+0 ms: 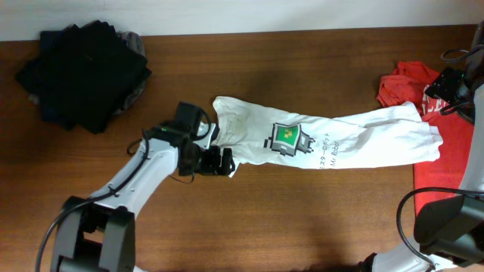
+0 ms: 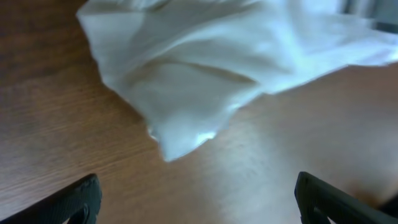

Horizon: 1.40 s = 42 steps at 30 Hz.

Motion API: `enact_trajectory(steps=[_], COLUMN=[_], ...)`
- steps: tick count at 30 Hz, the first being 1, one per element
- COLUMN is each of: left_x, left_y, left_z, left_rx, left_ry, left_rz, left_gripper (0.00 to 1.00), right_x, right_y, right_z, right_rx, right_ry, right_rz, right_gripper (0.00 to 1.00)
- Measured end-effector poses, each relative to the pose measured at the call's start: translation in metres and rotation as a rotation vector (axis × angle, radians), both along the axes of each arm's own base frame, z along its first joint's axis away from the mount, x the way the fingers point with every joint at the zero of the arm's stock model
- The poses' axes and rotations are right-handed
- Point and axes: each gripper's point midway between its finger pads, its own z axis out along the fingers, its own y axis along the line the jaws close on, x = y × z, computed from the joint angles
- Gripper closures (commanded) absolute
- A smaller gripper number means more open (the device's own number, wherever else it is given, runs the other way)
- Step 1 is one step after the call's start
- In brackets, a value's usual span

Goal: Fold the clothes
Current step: 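Reach the left gripper to the white T-shirt's left end and grasp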

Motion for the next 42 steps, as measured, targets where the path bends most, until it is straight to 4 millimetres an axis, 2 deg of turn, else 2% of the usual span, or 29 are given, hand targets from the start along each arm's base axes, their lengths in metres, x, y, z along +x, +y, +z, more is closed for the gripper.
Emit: enact_trajectory(steps=[3,6,7,11,13,23,25,27,28,31,33,38,42], left_x=[0.006,0.017,0.018,0.02,0.02,0.021,0.025,0.03,0.03,0.034,0.035,0.033,0.02], left_y=[0.003,0.002,0.002,0.002,0.002,-0.003,-0.005,-0.006,-0.006,-0.009,-0.009,-0.01,-0.003], left_z=[-0.009,-0.008,-0.007,-0.007,-0.007,-0.007,-0.009,-0.015,-0.017,-0.017,-0.017,-0.017,-0.019], left_rx=[0.013,0.008,0.008,0.008,0.008,0.001,-0.004,-0.008,-0.008,-0.019,-0.024,-0.028,-0.009], left_ry=[-0.016,-0.052,-0.056,-0.06,-0.059,-0.062,-0.072,-0.076,-0.073,-0.085,-0.085,-0.077,-0.018], left_rz=[0.061,0.096,0.105,0.119,0.121,0.124,0.126,0.131,0.135,0.137,0.139,0.136,0.144], left_gripper=[0.02,0.11,0.19,0.3,0.39,0.39,0.48,0.68,0.73,0.81,0.99,0.99,0.99], right_x=[0.0,0.0,0.0,0.0,0.0,0.0,0.0,0.0,0.0,0.0,0.0,0.0,0.0], right_y=[0.0,0.0,0.0,0.0,0.0,0.0,0.0,0.0,0.0,0.0,0.0,0.0,0.0], right_z=[0.0,0.0,0.0,0.0,0.0,0.0,0.0,0.0,0.0,0.0,0.0,0.0,0.0], right_rx=[0.0,0.0,0.0,0.0,0.0,0.0,0.0,0.0,0.0,0.0,0.0,0.0,0.0], right_ry=[-0.001,0.0,-0.001,0.0,-0.001,0.0,-0.001,-0.001,-0.001,0.0,-0.001,-0.001,-0.001], right_rz=[0.0,0.0,0.0,0.0,-0.001,0.0,0.0,0.0,0.0,0.0,0.0,0.0,0.0], right_gripper=[0.02,0.02,0.02,0.02,0.02,0.02,0.02,0.02,0.02,0.02,0.02,0.02,0.02])
